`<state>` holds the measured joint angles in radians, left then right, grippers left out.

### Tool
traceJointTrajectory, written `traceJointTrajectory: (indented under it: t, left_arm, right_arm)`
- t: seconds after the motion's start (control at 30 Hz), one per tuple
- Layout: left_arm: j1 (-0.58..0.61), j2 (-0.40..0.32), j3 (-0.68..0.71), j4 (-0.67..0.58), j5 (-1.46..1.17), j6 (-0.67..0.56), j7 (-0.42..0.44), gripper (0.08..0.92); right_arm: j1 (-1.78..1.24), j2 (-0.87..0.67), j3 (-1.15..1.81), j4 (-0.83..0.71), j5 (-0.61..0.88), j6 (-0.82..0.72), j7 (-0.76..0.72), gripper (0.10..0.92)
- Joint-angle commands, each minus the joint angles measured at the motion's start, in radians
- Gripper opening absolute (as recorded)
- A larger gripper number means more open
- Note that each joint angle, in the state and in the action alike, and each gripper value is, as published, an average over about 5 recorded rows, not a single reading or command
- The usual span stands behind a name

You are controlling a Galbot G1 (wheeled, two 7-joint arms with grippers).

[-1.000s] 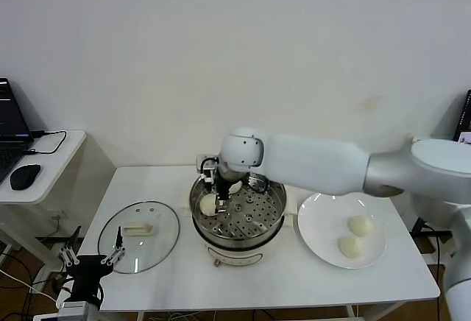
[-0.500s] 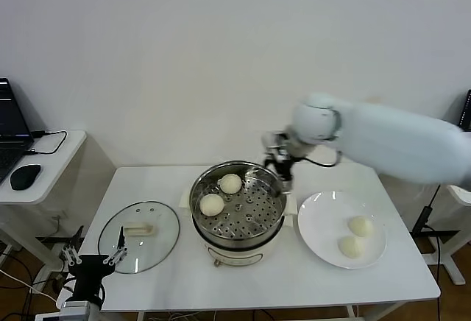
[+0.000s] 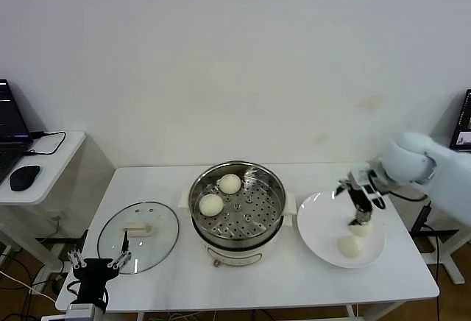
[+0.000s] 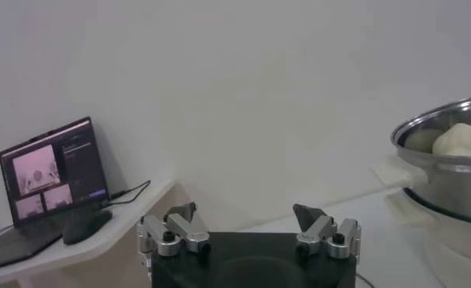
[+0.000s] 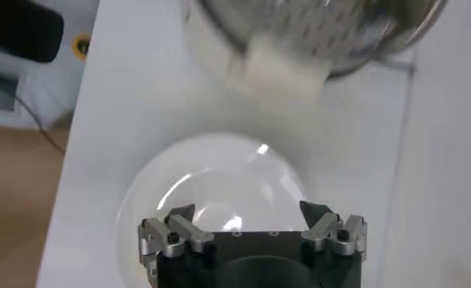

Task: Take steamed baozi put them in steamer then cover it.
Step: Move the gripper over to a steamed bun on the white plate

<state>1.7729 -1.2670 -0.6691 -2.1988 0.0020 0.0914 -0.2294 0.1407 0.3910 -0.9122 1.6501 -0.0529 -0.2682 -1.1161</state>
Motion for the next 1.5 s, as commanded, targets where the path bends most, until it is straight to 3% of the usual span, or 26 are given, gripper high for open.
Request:
traceJointTrajectory:
  t: [0.03, 0.83, 1.5]
  left_arm:
    - [0.007, -0.008, -0.004, -0.002, 0.005, 0.001, 0.001, 0.823]
    - [0.009, -0.021, -0.019, 0.011, 0.007, -0.001, 0.0, 0.823]
    - [0.009, -0.024, -0.019, 0.004, 0.007, -0.001, -0.001, 0.823]
  right_arm:
    - [-0.353, -0.069, 0.242, -0.014, -0.133, 0.037, 0.031, 0.823]
    - [-0.401, 0.09, 0.235, -0.148, -0.202, 0.001, 0.114, 0.814]
    - [-0.409, 0.107, 0.254, -0.165, -0.16, -0.017, 0.093, 0.61]
